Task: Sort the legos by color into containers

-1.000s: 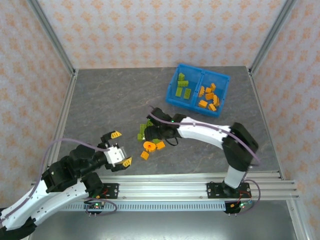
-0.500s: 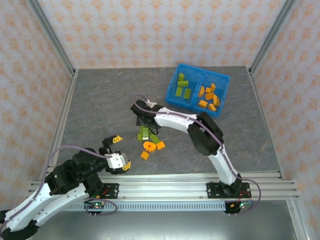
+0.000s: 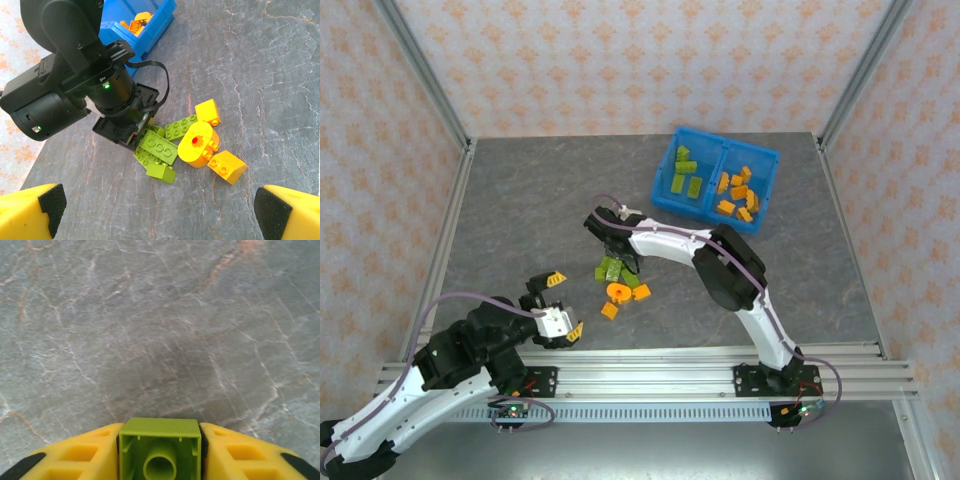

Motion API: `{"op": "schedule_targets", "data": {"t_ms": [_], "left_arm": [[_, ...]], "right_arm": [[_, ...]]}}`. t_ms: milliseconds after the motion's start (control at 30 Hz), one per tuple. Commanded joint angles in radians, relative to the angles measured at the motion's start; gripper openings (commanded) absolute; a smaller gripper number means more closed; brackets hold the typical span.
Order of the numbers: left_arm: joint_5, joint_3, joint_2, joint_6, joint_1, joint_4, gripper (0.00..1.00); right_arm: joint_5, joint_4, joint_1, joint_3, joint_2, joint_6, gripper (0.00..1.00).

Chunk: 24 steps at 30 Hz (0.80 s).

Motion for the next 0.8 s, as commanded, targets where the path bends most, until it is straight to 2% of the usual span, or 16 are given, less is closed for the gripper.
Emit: {"op": "schedule_targets", "data": {"t_ms": [0, 267, 367, 533, 633, 767], "left_arm": [[0.01, -0.016, -0.012, 0.011, 0.0, 0.042, 1.0], [0.03, -0.021, -0.01, 0.001, 0.001, 0.06, 1.0], [0.071, -0.024, -0.006, -0.009, 0.001, 0.083, 1.0], [0.115, -0.032, 0.017, -0.016, 0.013, 0.151, 1.0], [0.132, -0.032, 0.044, -0.062, 0.036, 0.204, 1.0], [0.154, -0.032, 0.084, -0.092, 0.085, 0.238, 1.0]], "right_arm": [[0.05, -0.016, -0.009, -0.031, -0.062, 0.009, 0.35], [0.107, 0.036, -0.041, -0.112, -0.181, -0.029, 0.29], [0.146, 0.062, -0.06, -0.156, -0.256, -0.072, 0.29], [0.295, 0.107, -0.083, -0.178, -0.357, -0.238, 0.29], [0.356, 0.131, -0.14, -0.137, -0.36, -0.345, 0.28], [0.357, 0.207, -0.252, -0.054, -0.295, -0.46, 0.28]]}}
